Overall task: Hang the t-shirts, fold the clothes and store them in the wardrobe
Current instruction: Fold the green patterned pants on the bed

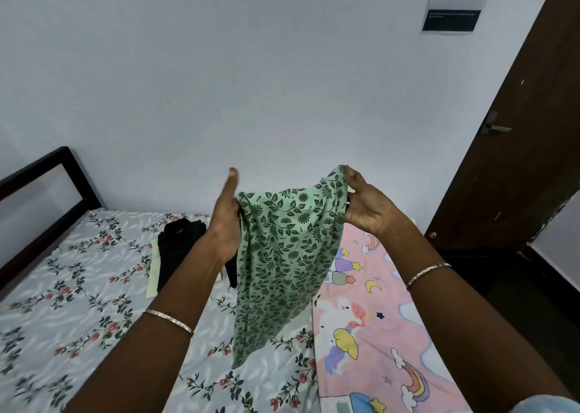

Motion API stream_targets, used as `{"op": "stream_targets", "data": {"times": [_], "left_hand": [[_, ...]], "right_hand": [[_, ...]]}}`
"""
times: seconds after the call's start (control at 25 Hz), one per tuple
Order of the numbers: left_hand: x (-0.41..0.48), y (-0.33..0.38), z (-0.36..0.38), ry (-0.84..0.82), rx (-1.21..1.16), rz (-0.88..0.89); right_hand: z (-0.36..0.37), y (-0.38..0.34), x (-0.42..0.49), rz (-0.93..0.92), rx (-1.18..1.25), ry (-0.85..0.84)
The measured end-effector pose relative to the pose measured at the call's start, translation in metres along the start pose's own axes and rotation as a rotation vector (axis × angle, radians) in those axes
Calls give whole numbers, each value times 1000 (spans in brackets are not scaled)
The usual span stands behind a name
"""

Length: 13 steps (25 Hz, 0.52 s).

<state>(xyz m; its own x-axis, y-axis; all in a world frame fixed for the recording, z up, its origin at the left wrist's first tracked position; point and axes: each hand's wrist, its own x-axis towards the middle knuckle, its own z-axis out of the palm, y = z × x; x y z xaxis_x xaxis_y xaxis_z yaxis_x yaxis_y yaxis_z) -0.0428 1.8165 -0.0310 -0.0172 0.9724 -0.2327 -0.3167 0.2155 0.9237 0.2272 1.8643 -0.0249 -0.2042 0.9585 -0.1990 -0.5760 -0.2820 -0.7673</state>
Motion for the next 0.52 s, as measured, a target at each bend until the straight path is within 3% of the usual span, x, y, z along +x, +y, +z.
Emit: {"op": "stream_targets", "data": {"times": [0.2,0.36,0.52], "left_hand": [[3,22,-3,-68,238,91],[5,41,-15,-42,203,35],[1,47,-8,-30,96,57]], "right_hand": [[-2,6,2,-49,0,-43],[4,0,6,-156,-29,-38],[12,8,6,-58,-140,-14]]}}
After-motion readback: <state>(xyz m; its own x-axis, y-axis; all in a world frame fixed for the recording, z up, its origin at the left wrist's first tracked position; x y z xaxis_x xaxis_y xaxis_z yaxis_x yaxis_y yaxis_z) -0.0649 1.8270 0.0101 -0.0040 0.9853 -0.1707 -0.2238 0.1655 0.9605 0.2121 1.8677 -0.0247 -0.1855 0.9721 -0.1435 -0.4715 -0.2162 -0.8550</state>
